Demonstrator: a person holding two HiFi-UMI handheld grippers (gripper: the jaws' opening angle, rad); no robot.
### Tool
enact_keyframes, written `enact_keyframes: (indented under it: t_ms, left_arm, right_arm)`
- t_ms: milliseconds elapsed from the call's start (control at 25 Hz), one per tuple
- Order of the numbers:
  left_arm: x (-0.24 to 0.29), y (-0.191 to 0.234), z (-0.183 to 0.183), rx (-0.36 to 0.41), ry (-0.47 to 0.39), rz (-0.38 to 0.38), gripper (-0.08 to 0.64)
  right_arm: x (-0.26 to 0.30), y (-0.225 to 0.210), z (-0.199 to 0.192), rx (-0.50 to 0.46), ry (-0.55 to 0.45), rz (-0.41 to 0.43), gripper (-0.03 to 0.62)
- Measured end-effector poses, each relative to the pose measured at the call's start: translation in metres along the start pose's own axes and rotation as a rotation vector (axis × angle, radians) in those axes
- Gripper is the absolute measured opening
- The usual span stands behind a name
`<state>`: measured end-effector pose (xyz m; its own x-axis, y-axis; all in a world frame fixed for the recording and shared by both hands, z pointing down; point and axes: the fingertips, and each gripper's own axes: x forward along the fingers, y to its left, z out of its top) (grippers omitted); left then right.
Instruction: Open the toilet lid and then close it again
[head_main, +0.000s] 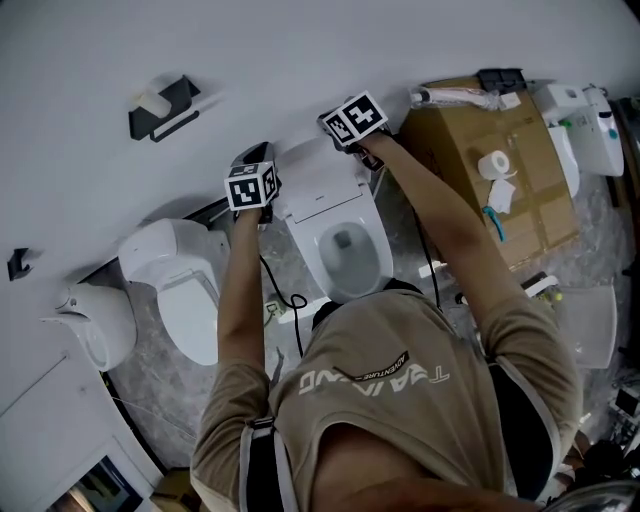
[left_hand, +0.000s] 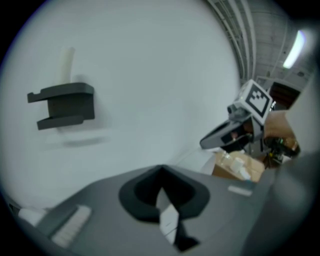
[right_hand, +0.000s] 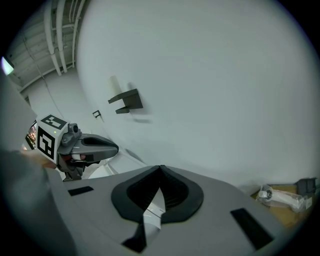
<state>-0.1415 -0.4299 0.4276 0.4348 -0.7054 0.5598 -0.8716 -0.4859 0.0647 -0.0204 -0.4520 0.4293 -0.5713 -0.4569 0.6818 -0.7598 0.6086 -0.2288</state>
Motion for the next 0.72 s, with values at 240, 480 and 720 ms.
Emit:
enact_keyframes:
  t_ms: [240, 480, 720]
  left_arm:
    - [-0.023, -0.020, -0.013, -0.002, -0.013, -0.025, 0.005]
    - [-0.049, -0.044, -0.031, 0.013, -0.026, -0.044, 0.005]
    - [-0.074, -0.068, -0.054, 0.012, -0.030, -0.077, 0.005]
  right_arm:
    - [-0.019, 0.018, -0.020, -0.022, 0.019, 0.018, 0.014]
    - [-0.041, 0.037, -0.047, -0.019, 0.025, 0.036, 0.014]
    - [-0.060, 0.057, -0.078, -0.013, 0.048, 0.066, 0.014]
